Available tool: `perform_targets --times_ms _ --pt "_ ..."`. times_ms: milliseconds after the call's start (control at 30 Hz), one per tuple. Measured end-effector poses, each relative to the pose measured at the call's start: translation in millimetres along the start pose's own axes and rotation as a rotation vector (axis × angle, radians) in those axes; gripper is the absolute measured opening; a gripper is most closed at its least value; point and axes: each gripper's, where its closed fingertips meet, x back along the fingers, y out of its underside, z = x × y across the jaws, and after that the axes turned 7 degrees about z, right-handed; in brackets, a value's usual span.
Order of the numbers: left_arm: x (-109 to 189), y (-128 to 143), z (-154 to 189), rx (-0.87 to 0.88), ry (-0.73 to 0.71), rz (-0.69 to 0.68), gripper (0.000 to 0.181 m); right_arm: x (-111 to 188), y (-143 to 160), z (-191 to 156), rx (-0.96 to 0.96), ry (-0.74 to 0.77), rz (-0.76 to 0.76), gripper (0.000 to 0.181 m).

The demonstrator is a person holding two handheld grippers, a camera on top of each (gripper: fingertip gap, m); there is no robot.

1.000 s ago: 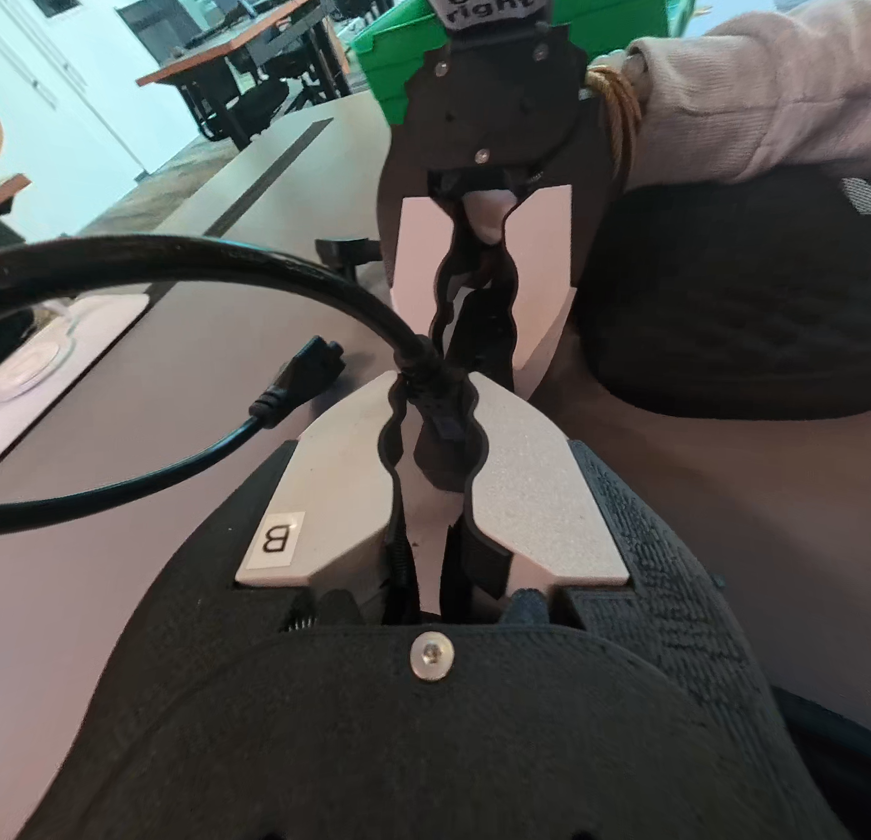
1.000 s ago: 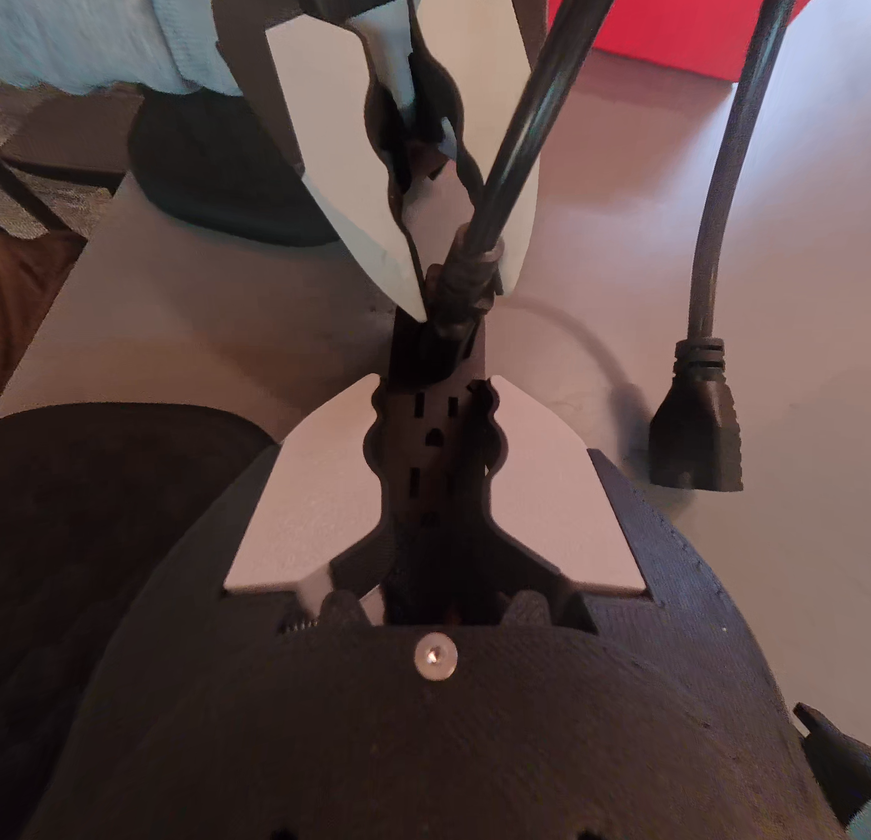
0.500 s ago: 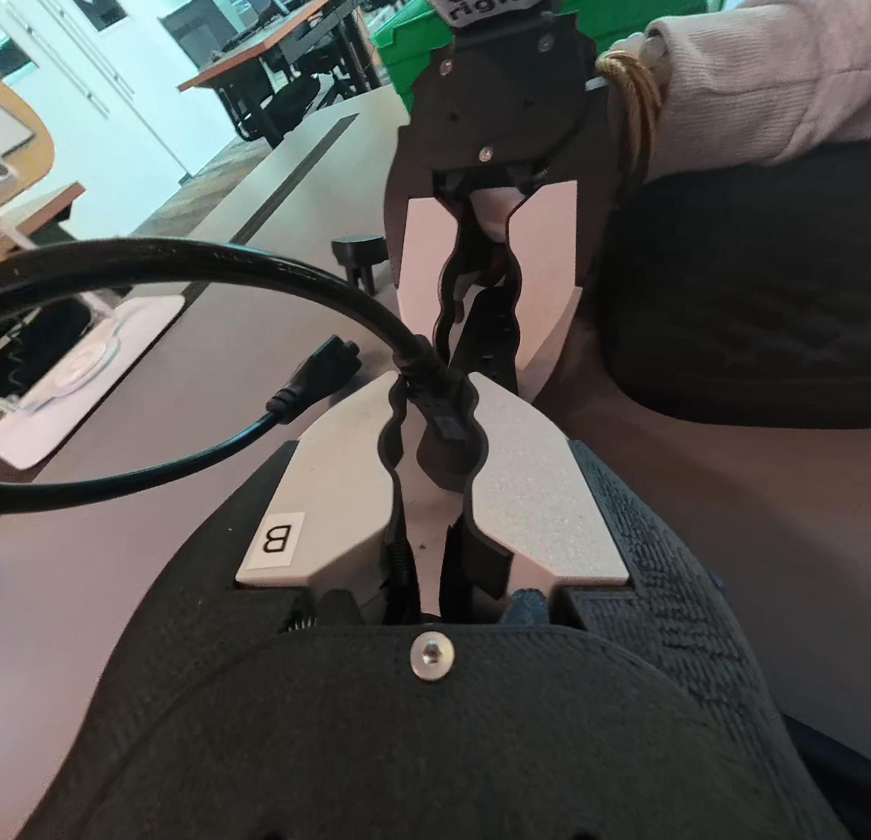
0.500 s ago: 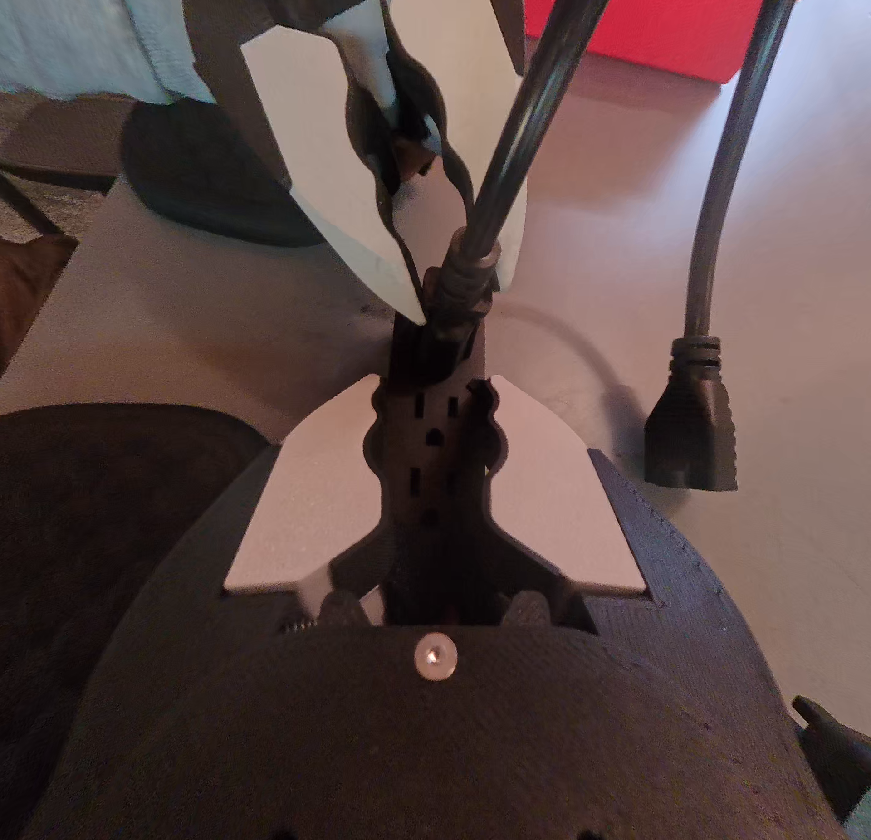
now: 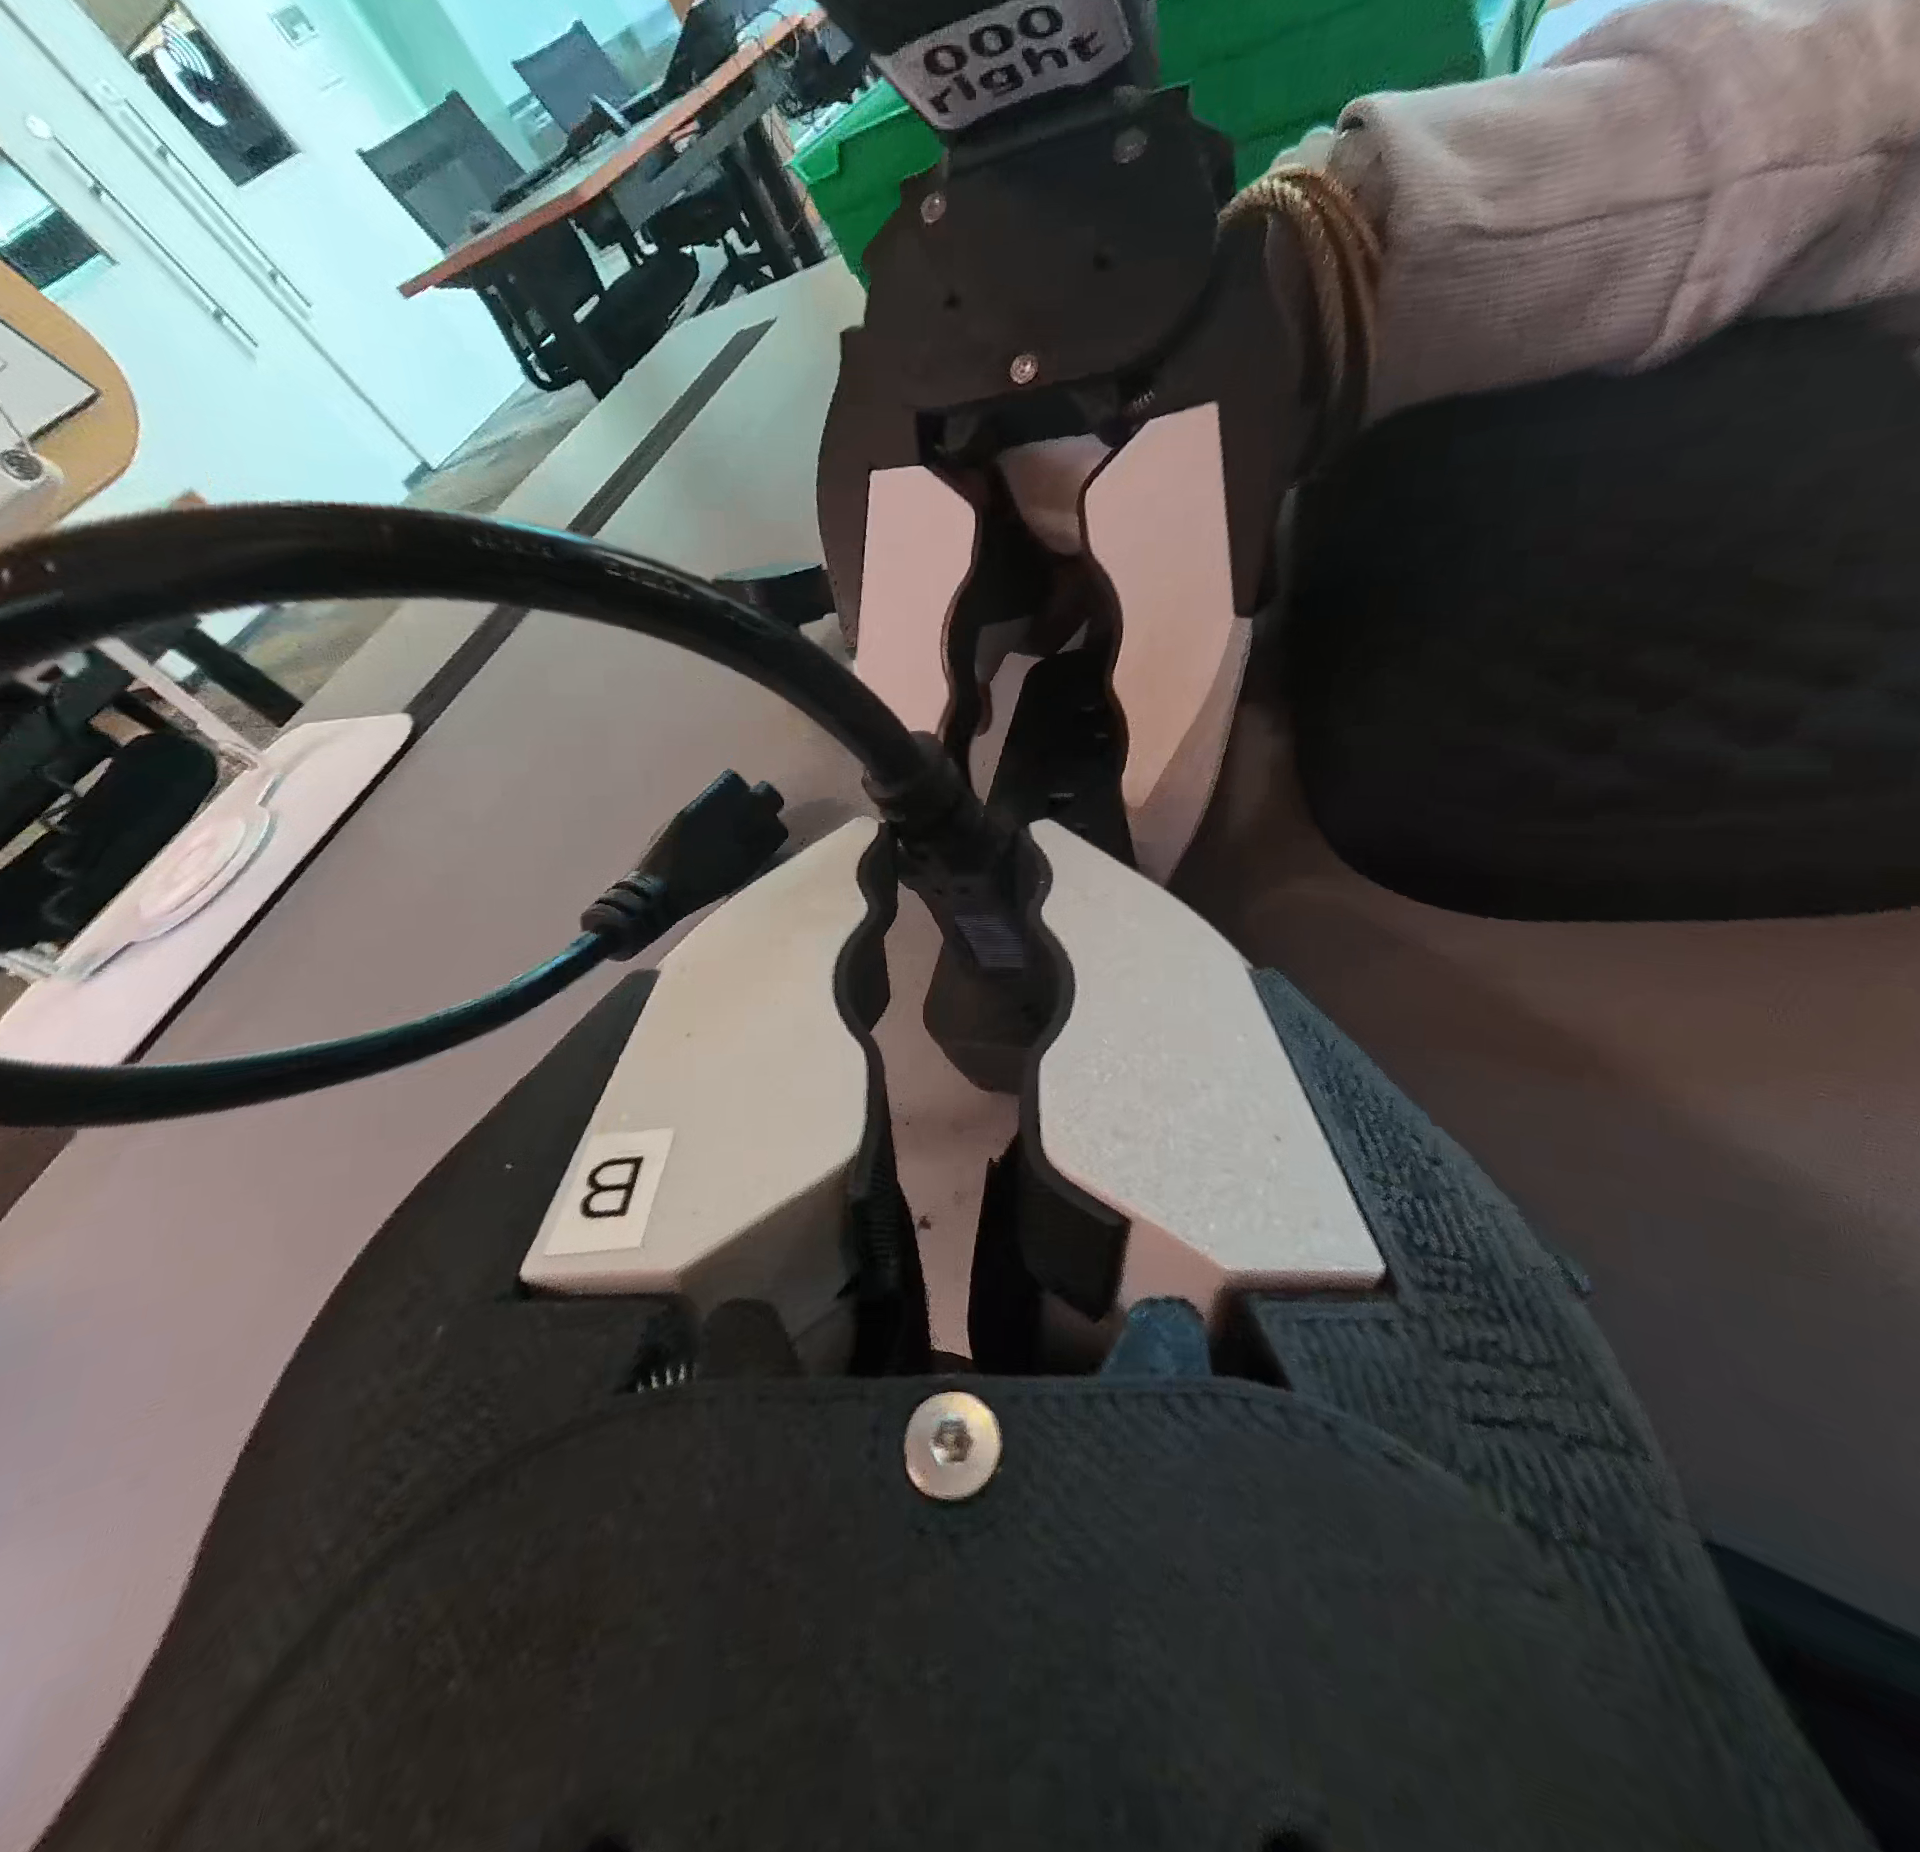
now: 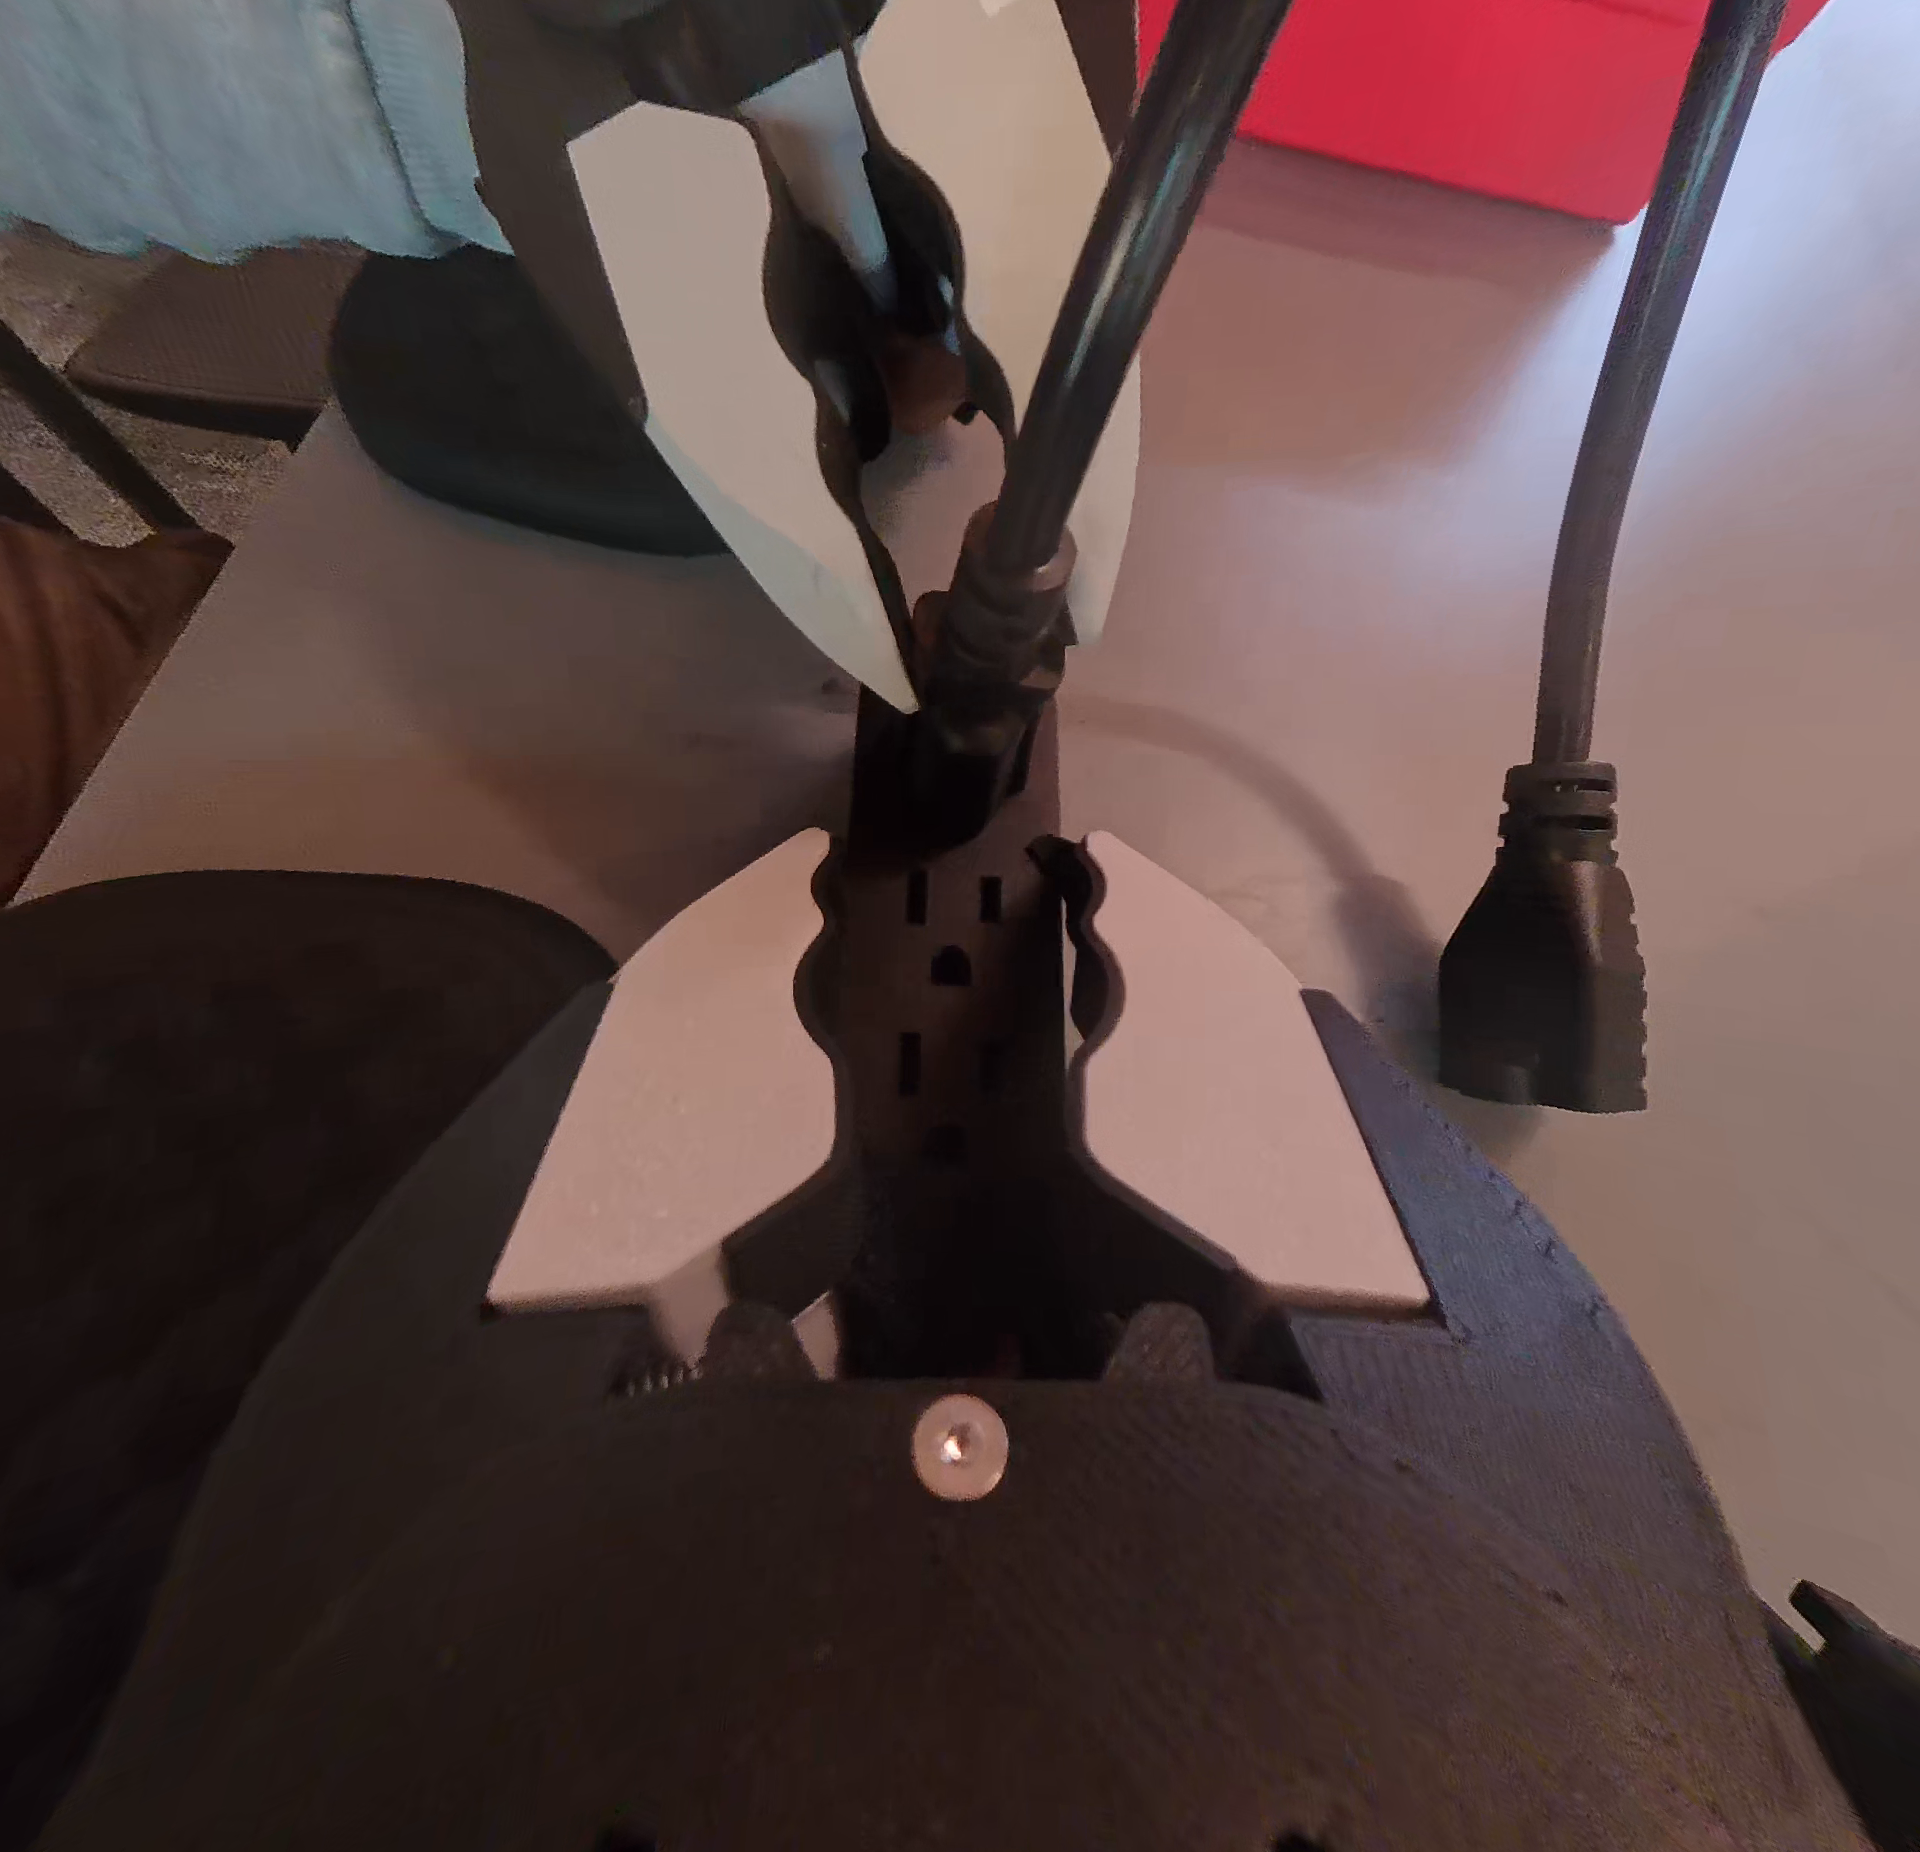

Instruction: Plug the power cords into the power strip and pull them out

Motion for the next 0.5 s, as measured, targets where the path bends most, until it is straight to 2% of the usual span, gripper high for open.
perform_targets --times_ms 100,333,400,433,500 --pt "0.0 0.0 0.2 0.006 0.004 0.008 0.022 -0.2 1.3 2.7 -0.03 0.009 -0.011 0.048" --pt "-0.3 2.6 -0.2 0.01 0.006 0.001 0.022 -1.3 3.9 3.9 -0.031 0.024 -0.036 0.049" --pt "-0.3 1.4 0.3 0.004 0.007 0.008 0.022 -2.4 7.9 6.9 -0.045 0.044 -0.066 0.065" --pt "-0.3 1.2 0.2 0.0 0.004 0.008 0.022 -3.4 9.7 4.8 -0.044 0.029 -0.083 0.066" --pt "-0.2 1.6 0.0 0.0 0.003 0.006 0.022 -3.5 10.9 -0.1 -0.006 0.0 -0.094 0.053"
